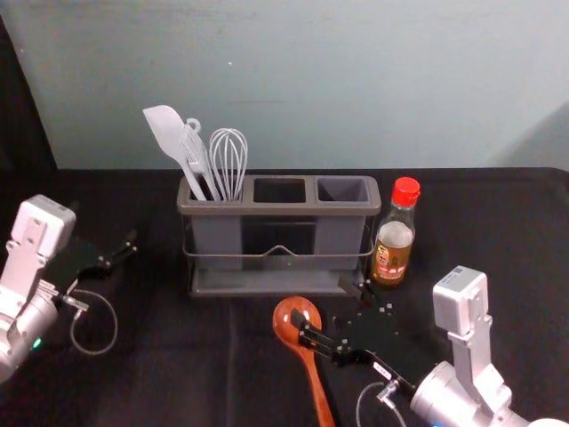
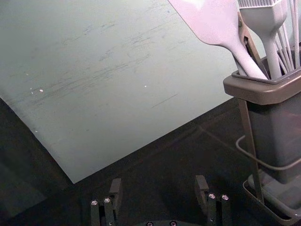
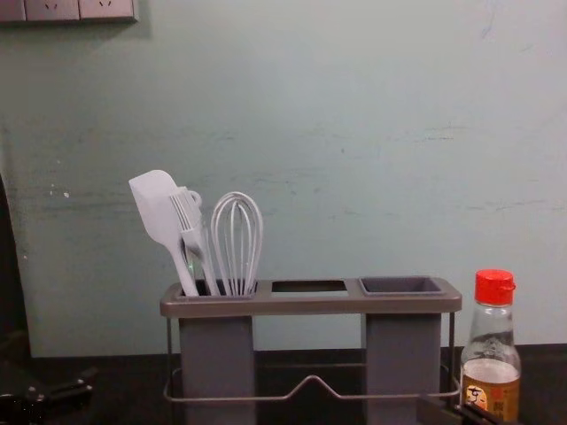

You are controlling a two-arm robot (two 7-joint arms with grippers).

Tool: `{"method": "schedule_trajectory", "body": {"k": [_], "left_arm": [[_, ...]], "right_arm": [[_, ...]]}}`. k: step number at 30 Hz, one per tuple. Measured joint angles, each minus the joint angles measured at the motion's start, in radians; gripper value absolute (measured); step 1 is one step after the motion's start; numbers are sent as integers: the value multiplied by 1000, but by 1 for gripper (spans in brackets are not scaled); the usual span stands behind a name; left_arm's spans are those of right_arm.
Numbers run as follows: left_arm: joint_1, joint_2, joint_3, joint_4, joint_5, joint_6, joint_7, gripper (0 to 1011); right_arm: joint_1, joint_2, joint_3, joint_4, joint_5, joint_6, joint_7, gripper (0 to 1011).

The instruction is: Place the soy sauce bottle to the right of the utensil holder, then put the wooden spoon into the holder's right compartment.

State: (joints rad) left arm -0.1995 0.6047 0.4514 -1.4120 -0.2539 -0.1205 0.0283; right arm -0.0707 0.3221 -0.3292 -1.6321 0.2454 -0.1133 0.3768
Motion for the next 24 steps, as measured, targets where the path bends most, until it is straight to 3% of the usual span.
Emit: {"method": "schedule_trajectory", "body": {"k": [19, 24], "left_arm": [[0, 0, 0, 0, 0, 0, 0, 1012], [0, 0, 0, 0, 0, 0, 0, 1011]], "right_arm": [[-1, 1, 1, -4, -1, 3, -2, 1003], [-18, 5, -3, -43, -12, 49, -33, 1003]]}}
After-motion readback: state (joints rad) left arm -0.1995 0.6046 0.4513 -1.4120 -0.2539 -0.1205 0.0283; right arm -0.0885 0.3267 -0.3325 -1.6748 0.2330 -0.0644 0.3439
